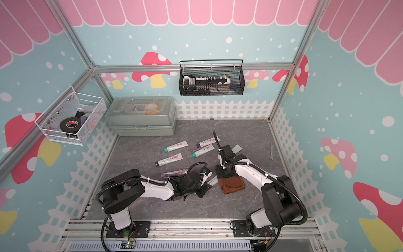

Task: Wipe the surface of the toothpaste tube
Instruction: Wipe the dirt from the toothpaste tube.

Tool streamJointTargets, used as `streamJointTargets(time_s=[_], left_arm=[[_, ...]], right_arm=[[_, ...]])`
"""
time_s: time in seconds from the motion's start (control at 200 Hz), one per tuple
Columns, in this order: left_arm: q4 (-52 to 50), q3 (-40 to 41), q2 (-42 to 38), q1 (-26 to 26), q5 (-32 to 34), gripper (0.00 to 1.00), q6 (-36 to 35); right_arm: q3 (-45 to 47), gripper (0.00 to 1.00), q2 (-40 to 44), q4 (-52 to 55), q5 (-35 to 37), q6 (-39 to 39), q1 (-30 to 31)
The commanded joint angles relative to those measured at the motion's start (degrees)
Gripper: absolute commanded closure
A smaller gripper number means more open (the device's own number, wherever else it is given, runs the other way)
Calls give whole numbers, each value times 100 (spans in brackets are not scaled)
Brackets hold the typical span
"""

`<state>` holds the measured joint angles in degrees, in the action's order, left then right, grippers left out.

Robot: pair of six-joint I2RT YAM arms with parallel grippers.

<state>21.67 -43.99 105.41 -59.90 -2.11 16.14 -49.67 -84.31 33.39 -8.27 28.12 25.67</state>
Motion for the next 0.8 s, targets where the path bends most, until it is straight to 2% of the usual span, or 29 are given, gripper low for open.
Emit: streamJointTargets(time_s=[0.0,0.14,0.3,0.55,0.71,0.796], left_arm=[[-435,66,33,49,144,83,109],[-445,83,-9,51,177,83,109],[-469,114,-62,49,213,83,104],[-417,187,-108,55,225,83,117],[-410,182,-91,51,211,83,125],[-409,171,-80,51,202,83,117]], right_arm=[[-42,90,-369,342,559,-100,105],[-311,90,-673,781,1711,-115,162],[-404,90,-913,828,2122,-78,136],[-500,90,-1170,597,1874,-113,-217],[-406,90,-610,520,1562,-179,-553],[-375,90,-214,475,1068,-202,-560]])
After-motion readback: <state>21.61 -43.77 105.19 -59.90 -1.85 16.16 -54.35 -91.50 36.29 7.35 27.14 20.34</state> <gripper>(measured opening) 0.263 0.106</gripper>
